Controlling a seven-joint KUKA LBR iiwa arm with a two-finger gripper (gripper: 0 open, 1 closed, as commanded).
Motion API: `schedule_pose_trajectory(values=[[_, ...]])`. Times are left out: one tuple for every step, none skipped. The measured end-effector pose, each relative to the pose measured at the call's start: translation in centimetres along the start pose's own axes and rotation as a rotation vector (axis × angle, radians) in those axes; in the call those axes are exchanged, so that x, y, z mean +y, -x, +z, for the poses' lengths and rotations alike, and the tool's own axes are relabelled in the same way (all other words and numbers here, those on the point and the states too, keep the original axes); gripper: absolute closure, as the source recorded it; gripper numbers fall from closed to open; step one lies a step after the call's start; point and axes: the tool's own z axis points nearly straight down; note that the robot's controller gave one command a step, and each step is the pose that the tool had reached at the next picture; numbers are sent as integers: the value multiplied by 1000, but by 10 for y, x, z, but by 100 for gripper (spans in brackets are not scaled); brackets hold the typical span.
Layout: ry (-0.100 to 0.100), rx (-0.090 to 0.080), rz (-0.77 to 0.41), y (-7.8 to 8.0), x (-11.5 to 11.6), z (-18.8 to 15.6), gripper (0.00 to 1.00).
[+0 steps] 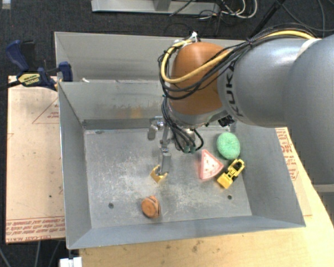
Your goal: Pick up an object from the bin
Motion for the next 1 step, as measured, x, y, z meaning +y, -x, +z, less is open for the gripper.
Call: schedule_pose_trajectory(values=[[1, -7, 2, 2, 0, -5, 0]])
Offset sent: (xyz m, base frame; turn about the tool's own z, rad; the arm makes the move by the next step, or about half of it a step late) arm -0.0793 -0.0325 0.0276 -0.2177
